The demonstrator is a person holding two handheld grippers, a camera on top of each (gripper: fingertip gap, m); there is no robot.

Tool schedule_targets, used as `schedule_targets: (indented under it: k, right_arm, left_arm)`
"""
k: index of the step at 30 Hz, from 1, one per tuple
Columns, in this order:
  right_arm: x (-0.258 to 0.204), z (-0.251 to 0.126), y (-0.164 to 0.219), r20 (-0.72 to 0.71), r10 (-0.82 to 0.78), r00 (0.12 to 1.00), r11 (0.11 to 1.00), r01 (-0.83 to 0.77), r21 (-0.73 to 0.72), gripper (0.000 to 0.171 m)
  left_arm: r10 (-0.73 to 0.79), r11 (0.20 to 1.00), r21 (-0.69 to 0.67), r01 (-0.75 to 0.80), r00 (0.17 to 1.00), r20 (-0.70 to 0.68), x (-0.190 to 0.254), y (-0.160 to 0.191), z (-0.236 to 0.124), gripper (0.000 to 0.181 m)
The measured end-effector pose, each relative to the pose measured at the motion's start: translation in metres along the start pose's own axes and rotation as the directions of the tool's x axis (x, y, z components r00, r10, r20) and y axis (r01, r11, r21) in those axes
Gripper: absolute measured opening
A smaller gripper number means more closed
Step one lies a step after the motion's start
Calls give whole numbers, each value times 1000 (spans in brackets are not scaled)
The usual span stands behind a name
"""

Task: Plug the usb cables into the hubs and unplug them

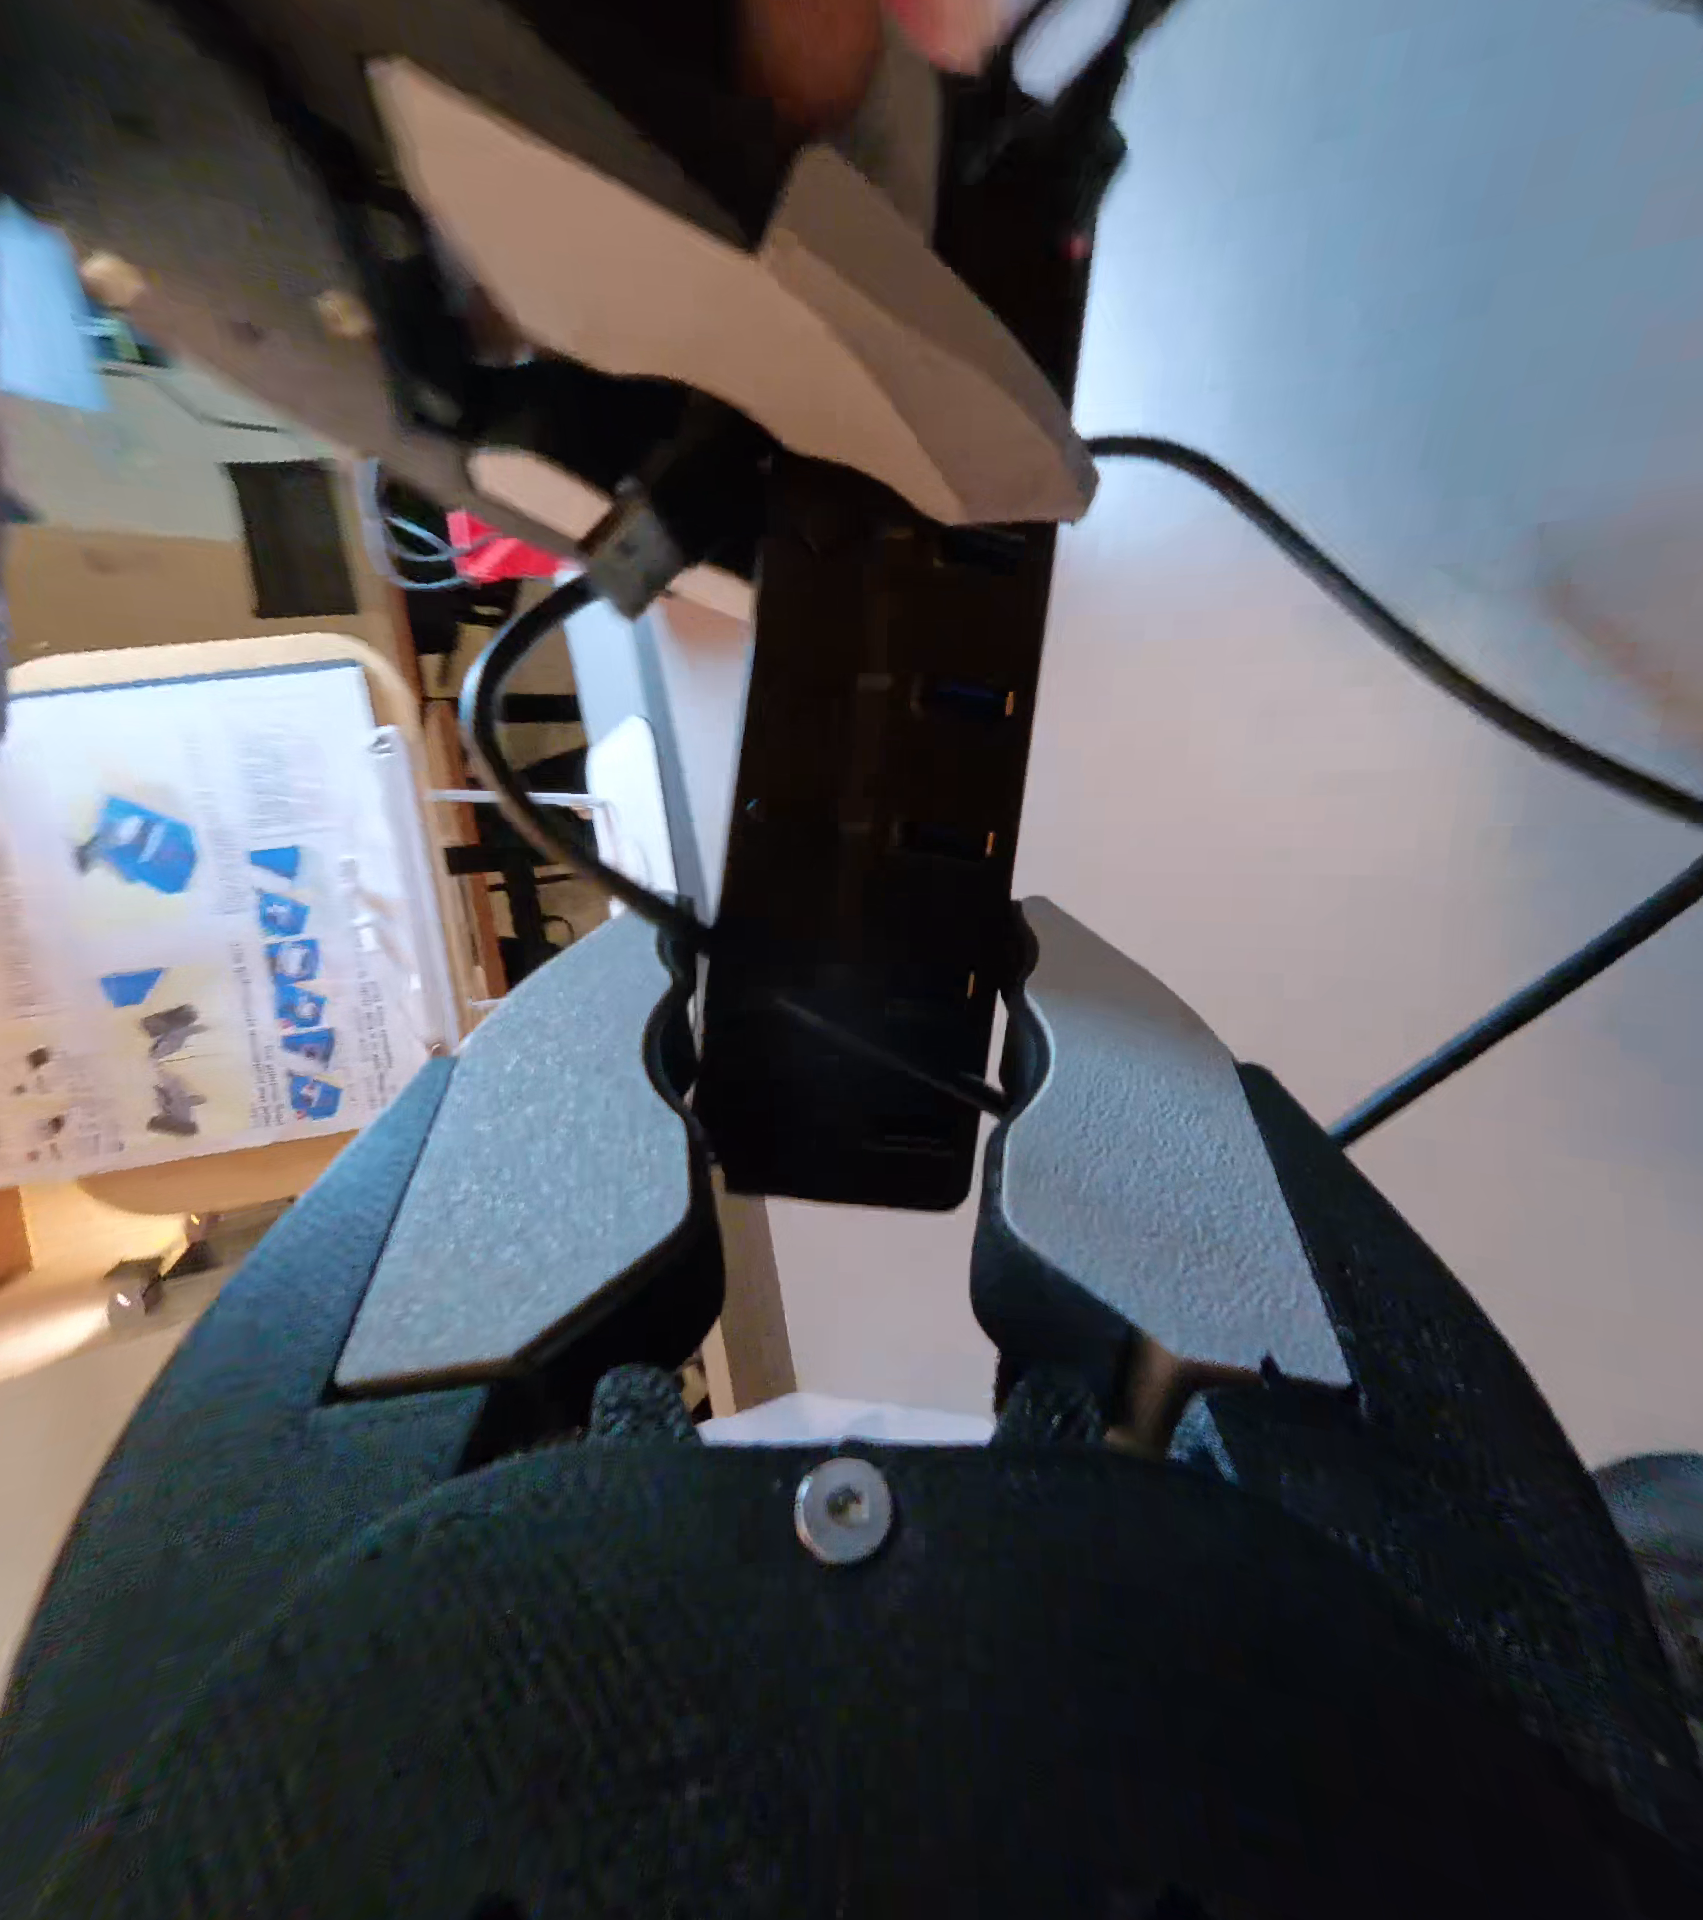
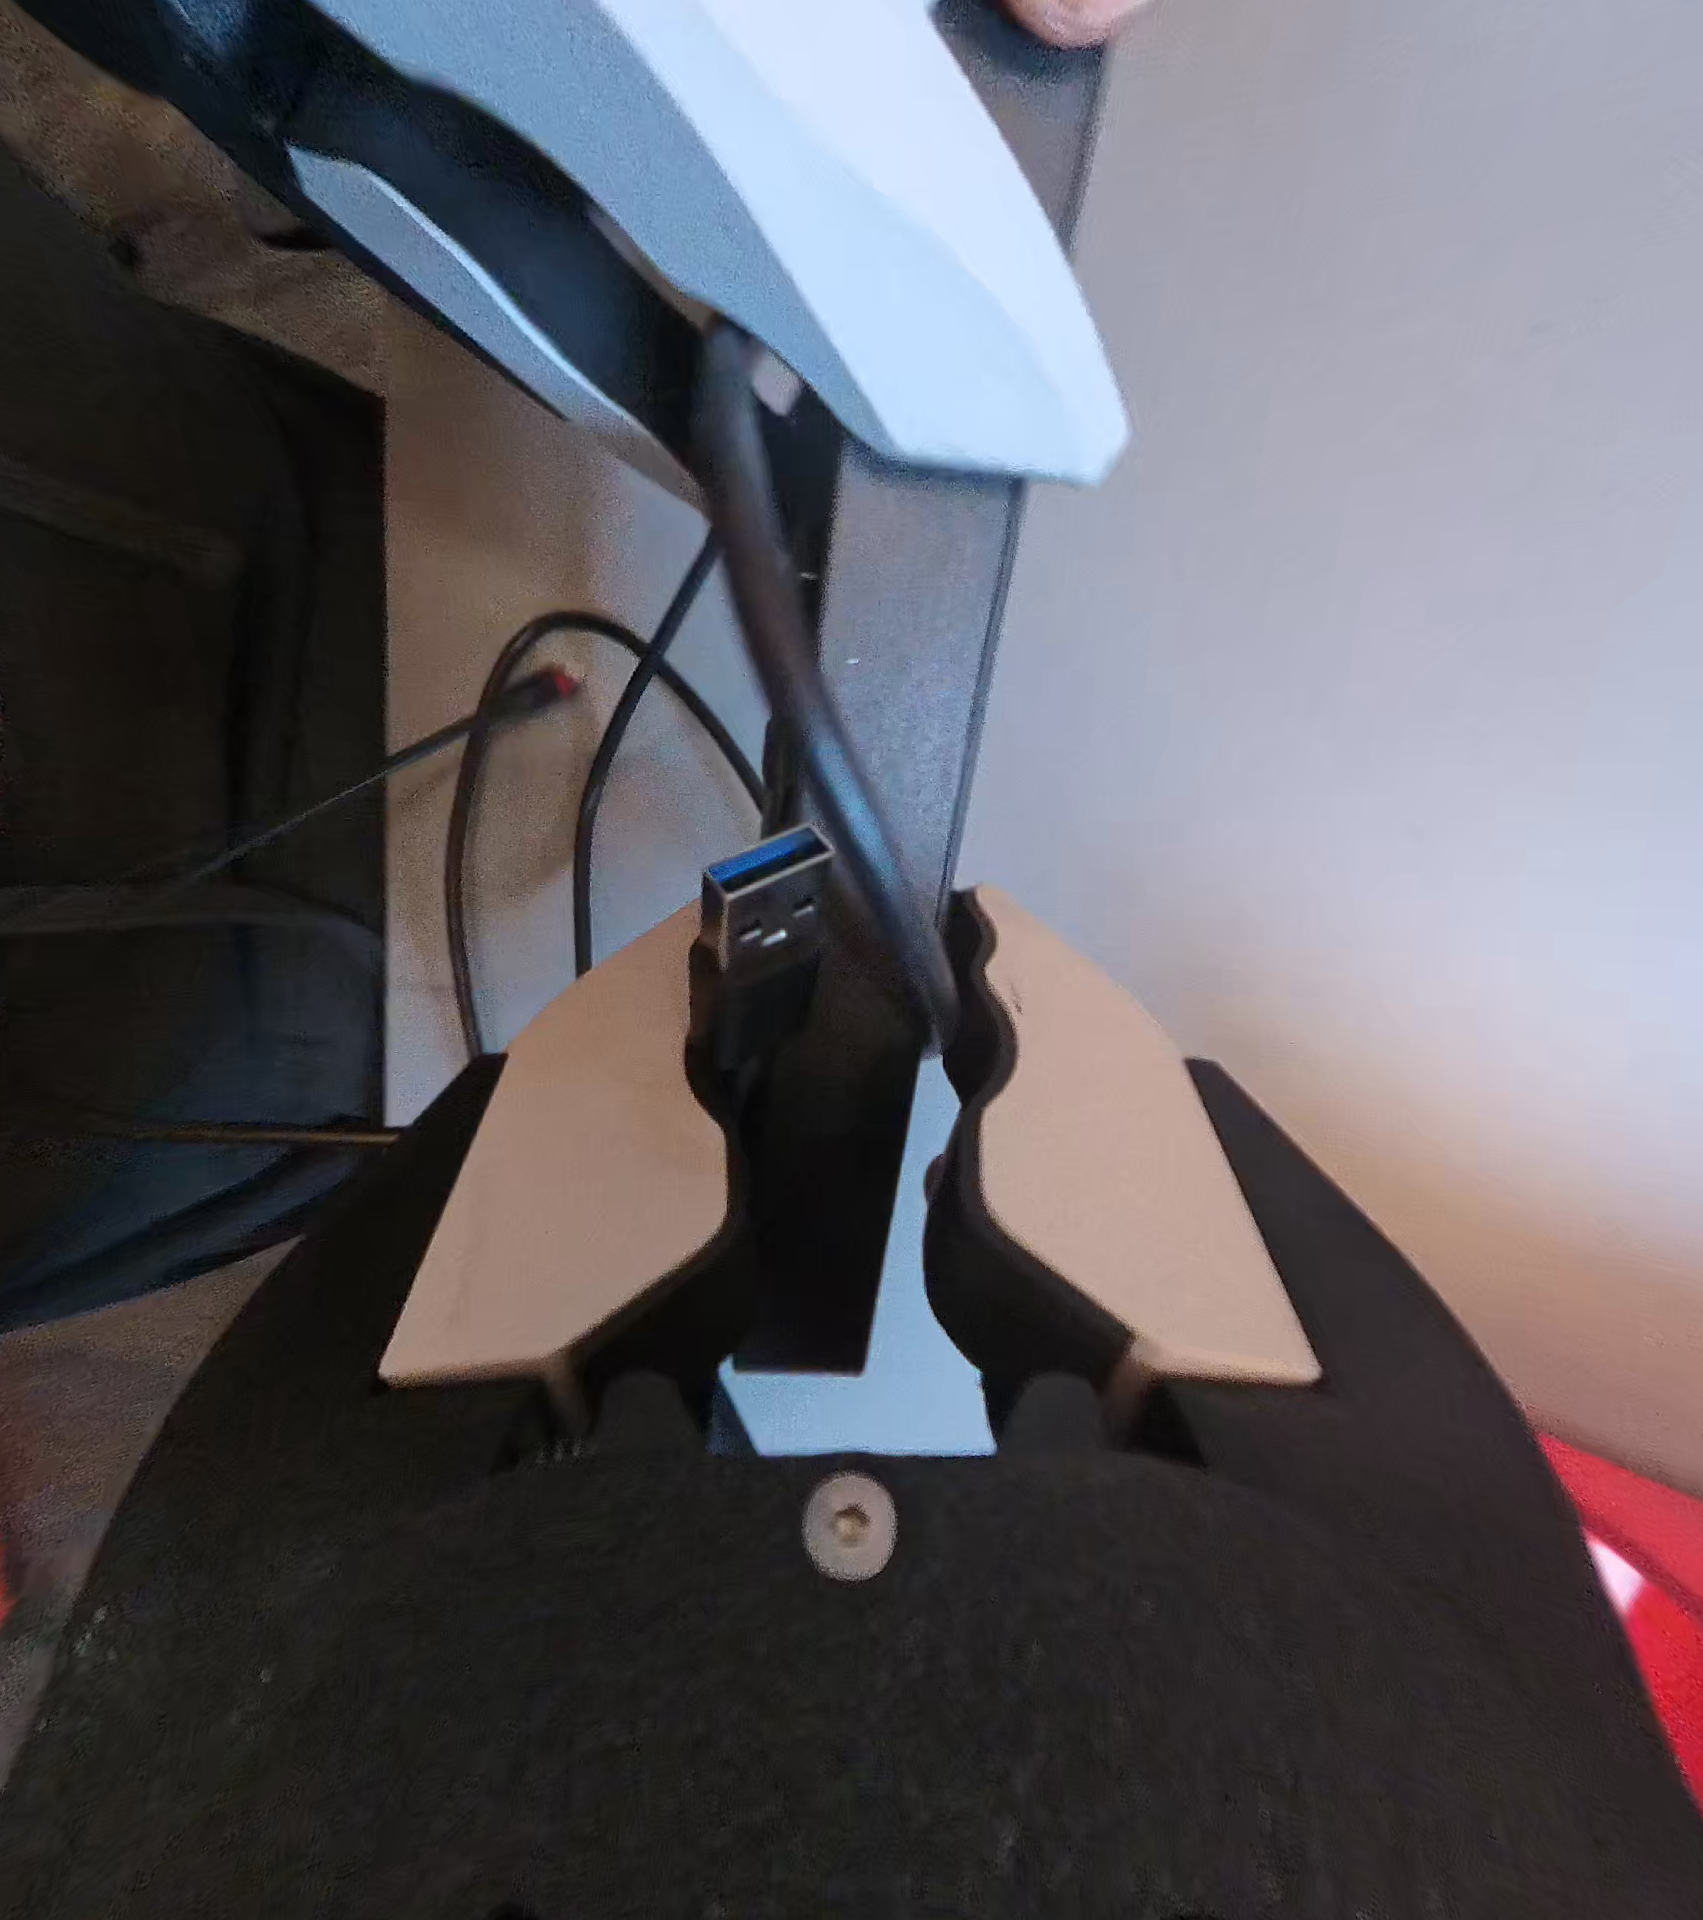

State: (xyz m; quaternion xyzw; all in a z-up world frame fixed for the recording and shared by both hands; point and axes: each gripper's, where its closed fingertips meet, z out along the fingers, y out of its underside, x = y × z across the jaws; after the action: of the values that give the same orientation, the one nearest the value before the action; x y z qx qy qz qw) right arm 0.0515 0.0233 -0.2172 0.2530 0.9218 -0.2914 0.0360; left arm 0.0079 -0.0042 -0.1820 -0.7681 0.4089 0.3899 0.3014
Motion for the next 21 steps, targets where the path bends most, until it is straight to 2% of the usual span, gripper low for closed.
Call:
schedule_targets:
  k: [2, 3, 4, 5, 7, 9, 10, 11, 13, 16, 19, 21]
  right_arm:
    - [2, -22, -5, -58, -43, 997, 999, 45, 30, 37]
    - [4, -35, -8, -100, -60, 993, 997, 65, 46, 36]
    - [6, -50, -11, -144, -73, 987, 995, 82, 62, 35]
    - [8, -68, -13, -187, -81, 979, 993, 96, 71, 35]
    - [14, -107, -17, -282, -90, 955, 990, 118, 83, 35]
    - [21, -150, -22, -378, -86, 922, 987, 131, 96, 35]
    - [26, -173, -24, -429, -78, 900, 986, 133, 100, 34]
    - [31, -196, -27, -477, -66, 876, 986, 132, 106, 35]
    - [45, -239, -29, -569, -41, 822, 986, 127, 112, 35]
    - [74, -293, -25, -691, -29, 723, 991, 113, 77, 35]
    - [110, -327, -12, -776, -25, 630, 997, 74, 28, 35]
    - [137, -337, 3, -809, -35, 586, 999, 48, -8, 35]
  left_arm:
    - [-142, 988, 75, 137, 988, 65, -27, 0, -20, 66]
    - [-232, 968, 122, 220, 969, 90, -44, 2, -33, 72]
    - [-341, 926, 197, 321, 937, 73, -59, 4, -47, 70]
    - [-468, 849, 287, 444, 884, 19, -72, 5, -63, 69]
    - [-677, 594, 466, 656, 721, -151, -99, 10, -96, 66]
    - [-770, 338, 565, 753, 566, -294, -116, 26, -120, 60]
    - [-796, 257, 578, 774, 509, -328, -118, 37, -123, 58]
    - [-817, 215, 573, 791, 467, -339, -116, 48, -119, 57]
    - [-845, 183, 528, 829, 407, -346, -100, 64, -99, 57]
    - [-855, 120, 463, 878, 328, -401, -72, 69, -67, 55]
    - [-844, 59, 389, 919, 253, -472, -47, 64, -38, 53]
    - [-835, 54, 340, 939, 229, -501, -34, 59, -24, 53]
